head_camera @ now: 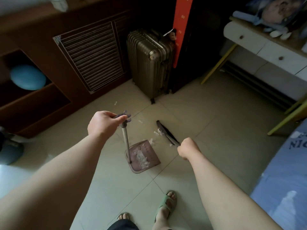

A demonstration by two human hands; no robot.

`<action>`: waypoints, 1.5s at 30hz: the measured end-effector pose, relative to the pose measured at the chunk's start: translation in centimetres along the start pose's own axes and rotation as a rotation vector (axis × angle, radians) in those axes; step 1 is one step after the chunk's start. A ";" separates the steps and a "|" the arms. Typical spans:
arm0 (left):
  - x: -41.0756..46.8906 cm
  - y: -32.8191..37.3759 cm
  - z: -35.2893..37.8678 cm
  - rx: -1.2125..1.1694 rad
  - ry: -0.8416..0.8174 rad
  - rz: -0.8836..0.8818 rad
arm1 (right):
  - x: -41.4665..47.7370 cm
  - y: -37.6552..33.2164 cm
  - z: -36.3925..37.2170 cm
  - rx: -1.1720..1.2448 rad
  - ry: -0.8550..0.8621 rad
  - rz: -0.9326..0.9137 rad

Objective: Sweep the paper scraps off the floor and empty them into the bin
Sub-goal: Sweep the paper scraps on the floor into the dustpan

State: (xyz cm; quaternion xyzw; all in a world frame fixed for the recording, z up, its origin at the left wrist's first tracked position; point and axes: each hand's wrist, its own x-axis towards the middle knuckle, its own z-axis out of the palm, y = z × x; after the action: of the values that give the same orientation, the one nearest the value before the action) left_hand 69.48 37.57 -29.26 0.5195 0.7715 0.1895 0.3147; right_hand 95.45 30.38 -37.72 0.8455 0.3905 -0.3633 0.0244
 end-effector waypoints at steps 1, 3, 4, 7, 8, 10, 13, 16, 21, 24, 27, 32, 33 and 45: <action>-0.1 -1.2 -1.1 -0.005 0.002 -0.007 | -1.1 -0.8 1.1 -0.011 -0.008 -0.001; -0.1 -3.3 -3.0 -0.021 0.010 -0.022 | -2.9 -2.2 2.7 -0.032 -0.014 -0.008; -0.1 -4.6 -4.2 -0.031 0.015 -0.028 | -4.0 -3.0 3.7 -0.036 -0.016 -0.012; -0.1 -7.7 -6.8 -0.045 0.018 -0.041 | -6.6 -4.9 5.9 -0.028 -0.022 -0.014; -0.2 -8.9 -7.7 -0.047 0.017 -0.043 | -7.7 -5.6 6.7 -0.027 -0.025 -0.012; -0.5 -10.8 -9.1 -0.048 0.013 -0.044 | -9.2 -6.6 8.1 -0.007 -0.048 -0.006; -1.1 -13.2 -10.6 -0.044 0.013 -0.049 | -11.1 -8.0 9.0 0.070 -0.066 0.006; -1.7 -15.2 -11.9 -0.030 0.009 -0.038 | -12.5 -8.9 8.7 0.122 0.086 0.047; -2.0 -17.7 -13.3 0.000 0.015 -0.042 | -13.9 -9.0 8.6 0.161 0.162 0.118; -2.3 -19.0 -13.3 0.005 0.033 -0.046 | -14.7 -8.5 9.2 0.134 0.189 0.155; -2.6 -20.1 -12.7 0.012 0.019 -0.048 | -15.2 -8.2 10.0 0.170 0.151 0.173; -2.8 -20.6 -12.2 0.006 0.022 -0.056 | -16.6 -8.8 11.8 0.189 -0.047 0.089; -2.7 -20.6 -12.2 0.001 0.023 -0.054 | -17.0 -9.1 11.9 0.196 -0.077 0.074; -2.4 -20.8 -12.0 -0.094 0.039 -0.141 | -16.8 -10.2 9.3 0.675 -0.031 0.260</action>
State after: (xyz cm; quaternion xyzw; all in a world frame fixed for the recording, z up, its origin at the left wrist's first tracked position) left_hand 47.74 27.65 -32.71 0.4445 0.8025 0.2128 0.3363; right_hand 75.75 23.63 -31.46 0.8429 0.1373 -0.4785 -0.2043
